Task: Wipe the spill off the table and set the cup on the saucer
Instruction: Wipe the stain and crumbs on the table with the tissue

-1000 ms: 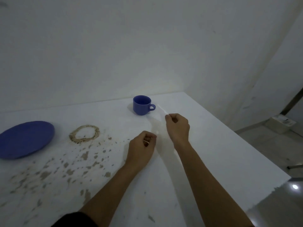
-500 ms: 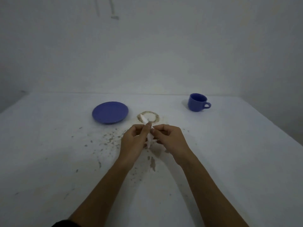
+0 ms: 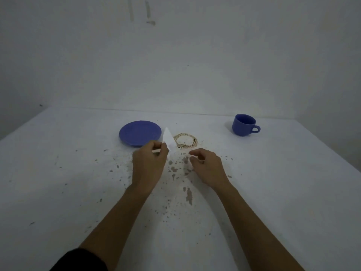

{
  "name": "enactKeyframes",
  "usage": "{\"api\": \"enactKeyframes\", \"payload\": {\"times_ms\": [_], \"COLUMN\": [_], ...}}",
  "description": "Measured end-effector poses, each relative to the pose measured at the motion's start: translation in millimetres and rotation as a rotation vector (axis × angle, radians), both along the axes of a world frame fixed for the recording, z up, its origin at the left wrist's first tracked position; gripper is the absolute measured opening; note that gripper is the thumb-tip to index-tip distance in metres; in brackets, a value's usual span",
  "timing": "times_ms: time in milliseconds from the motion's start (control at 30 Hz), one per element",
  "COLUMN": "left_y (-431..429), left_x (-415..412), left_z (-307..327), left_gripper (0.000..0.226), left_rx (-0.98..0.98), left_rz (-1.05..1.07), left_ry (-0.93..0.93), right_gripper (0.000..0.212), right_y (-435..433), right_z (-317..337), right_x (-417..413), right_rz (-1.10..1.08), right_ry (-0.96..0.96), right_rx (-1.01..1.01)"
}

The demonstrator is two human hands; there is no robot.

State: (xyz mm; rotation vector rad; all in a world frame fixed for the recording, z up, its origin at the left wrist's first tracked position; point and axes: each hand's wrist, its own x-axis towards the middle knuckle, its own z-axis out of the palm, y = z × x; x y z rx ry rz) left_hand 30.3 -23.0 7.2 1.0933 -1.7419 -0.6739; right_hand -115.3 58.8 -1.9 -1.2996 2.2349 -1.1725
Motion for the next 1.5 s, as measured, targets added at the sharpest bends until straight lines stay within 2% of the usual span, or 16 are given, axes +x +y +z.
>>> {"api": "enactKeyframes", "payload": {"times_ms": [100,200,267,367,467,600,667,733,1033,1233,1433,1500], "left_y": [-15,-25,-29,-32,-32,-34,-40,-48,-61,-46,-61,-67], "left_x": [-4,-14,-22,-30,-34,-41,-43,-45,-54,-40,-51,-58], "left_z": [1,-1,-11,-33,-41,-34,-37,-45,-47,-43,-40,-38], "left_gripper": [0.018,0.015,0.013,0.012,0.014,0.039,0.044,0.040,0.046,0.047,0.047,0.044], "left_rx": [-0.174,-0.285,-0.276,-0.151,-0.079,-0.103,-0.125,-0.149,-0.164,-0.154,-0.114,-0.107], "left_rz": [-0.004,-0.034,-0.066,-0.072,-0.077,-0.099,-0.094,-0.080,-0.216,-0.395,-0.259,-0.281], "left_ry": [-0.057,-0.174,-0.300,-0.494,-0.542,-0.535,-0.662,-0.762,-0.921,-0.845,-0.905,-0.889], "right_gripper": [0.029,0.025,0.026,0.025,0.022,0.020,0.020,0.019,0.017,0.017,0.017,0.017], "right_y": [-13,-21,-22,-24,-26,-28,-28,-29,-32,-32,-32,-31], "right_z": [-13,-28,-35,-38,-39,-43,-45,-46,-49,-48,-46,-46], "right_x": [-7,-4,-2,-6,-9,-11,-12,-13,-16,-16,-16,-15], "right_rz": [-0.036,-0.068,-0.067,-0.078,-0.096,-0.099,-0.096,-0.093,-0.101,-0.098,-0.111,-0.116], "right_ry": [0.136,0.278,0.327,0.318,0.282,0.279,0.272,0.266,0.254,0.251,0.231,0.236], "right_rx": [0.047,-0.021,-0.034,-0.052,-0.078,-0.121,-0.130,-0.139,-0.160,-0.166,-0.167,-0.160]}}
